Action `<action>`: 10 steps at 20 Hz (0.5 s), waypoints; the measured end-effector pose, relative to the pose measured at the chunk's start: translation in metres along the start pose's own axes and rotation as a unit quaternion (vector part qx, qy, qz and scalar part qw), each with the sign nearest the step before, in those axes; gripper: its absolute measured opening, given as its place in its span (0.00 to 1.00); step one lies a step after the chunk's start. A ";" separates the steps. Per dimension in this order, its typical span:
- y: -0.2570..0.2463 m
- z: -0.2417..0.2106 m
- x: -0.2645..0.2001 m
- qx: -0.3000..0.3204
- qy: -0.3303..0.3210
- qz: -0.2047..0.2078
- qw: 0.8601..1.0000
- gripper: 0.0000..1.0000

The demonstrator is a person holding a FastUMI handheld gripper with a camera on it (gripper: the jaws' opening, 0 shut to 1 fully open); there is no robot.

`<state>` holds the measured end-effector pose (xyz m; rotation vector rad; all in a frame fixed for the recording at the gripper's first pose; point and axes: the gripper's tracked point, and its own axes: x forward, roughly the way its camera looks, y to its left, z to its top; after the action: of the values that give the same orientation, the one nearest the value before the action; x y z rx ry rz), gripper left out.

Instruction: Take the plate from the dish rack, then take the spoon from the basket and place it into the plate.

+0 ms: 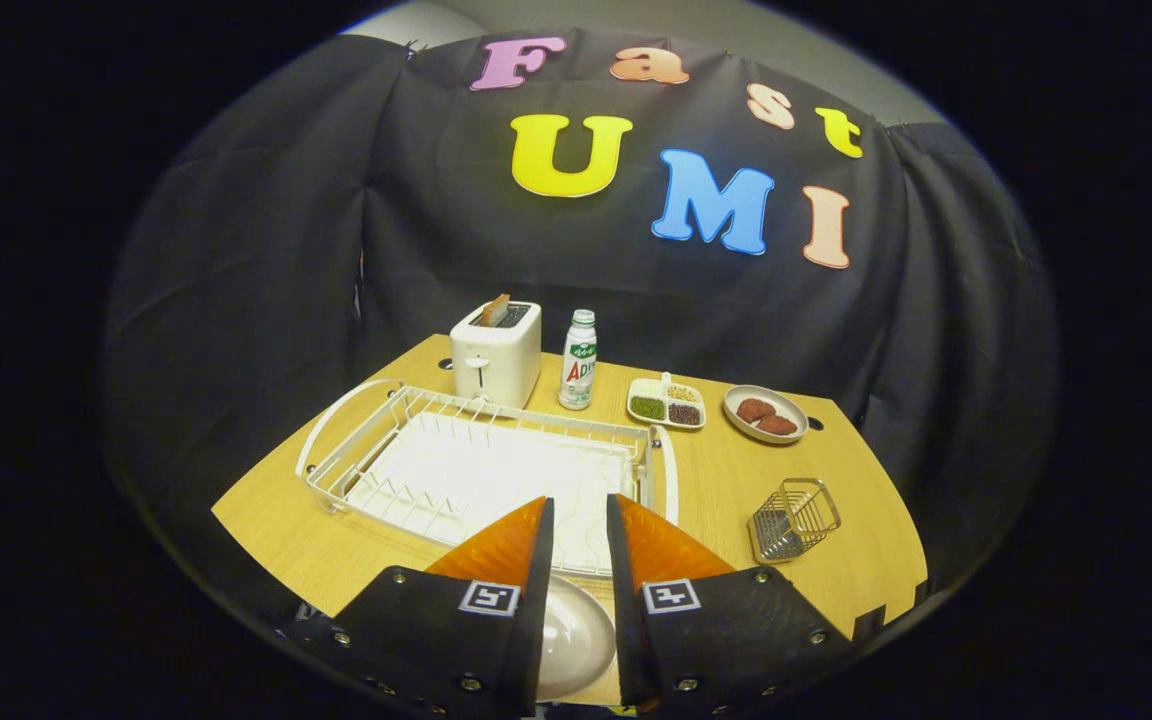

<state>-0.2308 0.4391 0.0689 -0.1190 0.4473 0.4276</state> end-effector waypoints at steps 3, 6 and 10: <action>-0.020 0.033 -0.001 0.003 -0.030 -0.024 0.999 0.30; -0.047 0.074 -0.004 0.008 -0.076 -0.053 0.996 0.51; -0.074 0.126 -0.011 0.004 -0.138 -0.076 0.987 0.98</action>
<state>-0.1587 0.3940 0.1880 -0.0829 0.1655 0.2864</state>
